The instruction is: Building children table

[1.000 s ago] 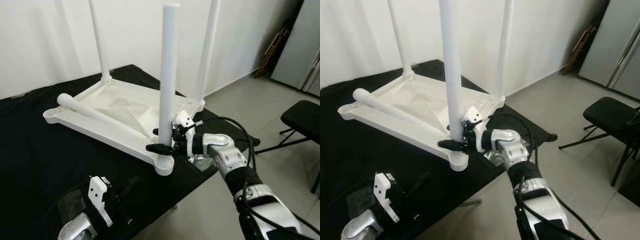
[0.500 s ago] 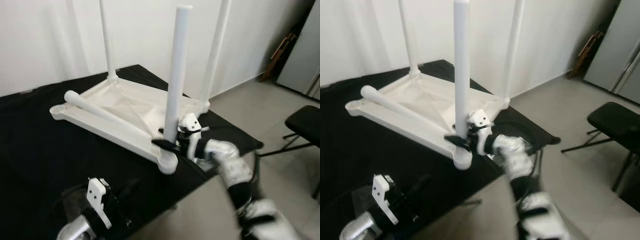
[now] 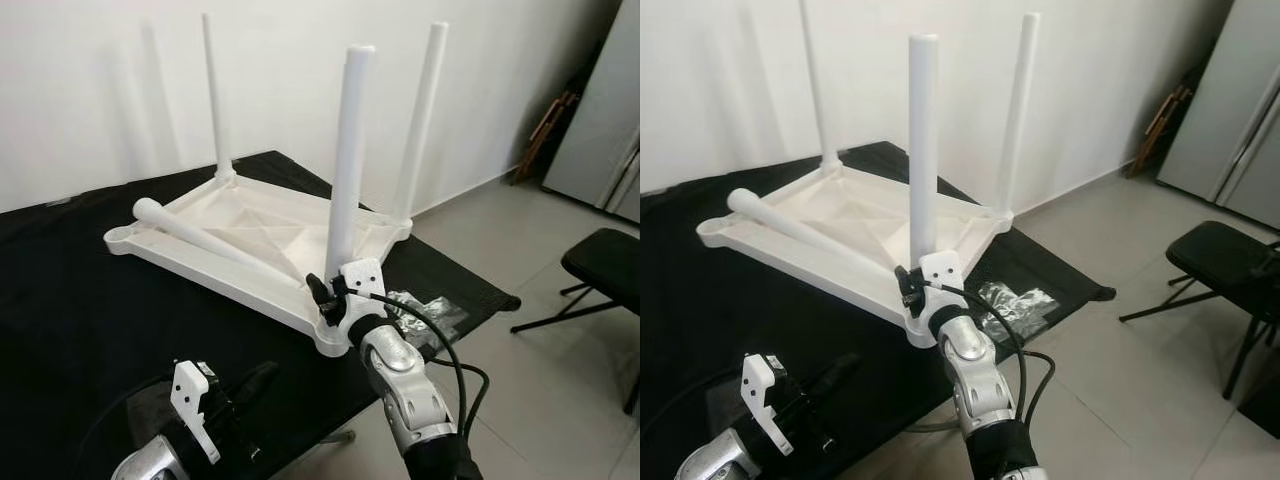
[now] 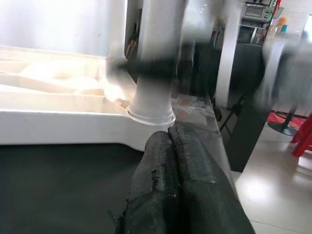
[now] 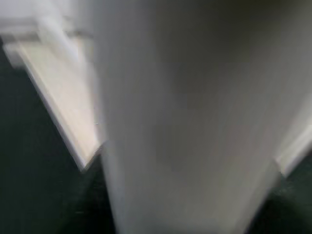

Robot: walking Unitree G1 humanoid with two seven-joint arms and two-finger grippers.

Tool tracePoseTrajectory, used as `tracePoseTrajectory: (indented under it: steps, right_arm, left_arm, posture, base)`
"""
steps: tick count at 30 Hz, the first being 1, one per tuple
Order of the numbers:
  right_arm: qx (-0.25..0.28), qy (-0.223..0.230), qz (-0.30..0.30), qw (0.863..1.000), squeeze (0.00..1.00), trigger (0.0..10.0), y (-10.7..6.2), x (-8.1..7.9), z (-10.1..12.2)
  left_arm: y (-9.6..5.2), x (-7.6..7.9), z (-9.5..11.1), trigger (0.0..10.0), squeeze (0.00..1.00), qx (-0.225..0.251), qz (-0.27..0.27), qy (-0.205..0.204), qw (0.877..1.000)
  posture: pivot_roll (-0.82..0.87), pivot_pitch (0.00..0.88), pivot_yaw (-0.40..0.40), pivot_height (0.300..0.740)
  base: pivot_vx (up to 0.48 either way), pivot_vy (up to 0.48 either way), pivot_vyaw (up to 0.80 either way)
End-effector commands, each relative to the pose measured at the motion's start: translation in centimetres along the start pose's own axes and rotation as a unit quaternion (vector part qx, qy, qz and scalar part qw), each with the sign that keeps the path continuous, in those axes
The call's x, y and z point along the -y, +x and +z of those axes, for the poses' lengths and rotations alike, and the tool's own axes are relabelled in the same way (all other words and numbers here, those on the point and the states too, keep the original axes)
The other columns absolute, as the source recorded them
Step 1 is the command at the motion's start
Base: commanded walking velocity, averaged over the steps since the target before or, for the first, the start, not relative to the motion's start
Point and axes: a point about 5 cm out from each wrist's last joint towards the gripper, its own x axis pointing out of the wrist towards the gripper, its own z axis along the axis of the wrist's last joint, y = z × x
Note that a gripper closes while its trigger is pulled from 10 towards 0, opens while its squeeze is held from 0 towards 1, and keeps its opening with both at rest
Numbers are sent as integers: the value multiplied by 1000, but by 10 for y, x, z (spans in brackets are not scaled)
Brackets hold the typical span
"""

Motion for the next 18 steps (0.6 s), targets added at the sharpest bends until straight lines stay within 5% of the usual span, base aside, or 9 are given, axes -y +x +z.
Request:
tracePoseTrajectory:
  steps: [1,5,8,9,10,11,12,18]
  right_arm:
    - [-6,31,14,999,1000,10000,0,-4,1]
    - [91,46,117,988,1000,10000,1,-17,51]
    - [111,39,149,982,1000,10000,-1,-18,63]
    - [123,15,189,974,780,10000,-3,-19,73]
    - [123,15,189,974,780,10000,-3,-19,73]
    - [124,-23,236,964,267,10000,-6,-18,78]
    - [108,-66,275,953,0,10000,-7,-13,77]
    - [48,-160,349,922,0,10000,-1,18,77]
  left_arm:
    - [-1,-2,-1,10000,0,-4,3,-1,1000]
    - [1,-2,-1,10000,0,-4,2,-2,1000]
    - [1,-2,-1,10000,0,-4,2,-2,1000]
    - [2,-2,-1,10000,0,-4,1,-3,1000]
    - [2,-2,-1,10000,0,-4,1,-3,1000]
    - [2,-2,-1,10000,0,-4,1,-3,1000]
    - [3,-2,-1,10000,0,-4,1,-3,1000]
    - [3,-2,-1,10000,0,-1,3,0,1000]
  posture:
    - [39,0,-20,740]
    - [34,0,-18,740]
    - [34,0,-18,740]
    - [34,0,-20,740]
    - [34,0,-20,740]
    - [34,0,-22,740]
    - [38,0,-24,740]
    - [51,0,-32,740]
  base:
    - [0,0,0]
    - [0,0,0]
    - [0,0,0]
    - [0,0,0]
    - [0,0,0]
    - [0,0,0]
    - [0,0,0]
    - [0,0,0]
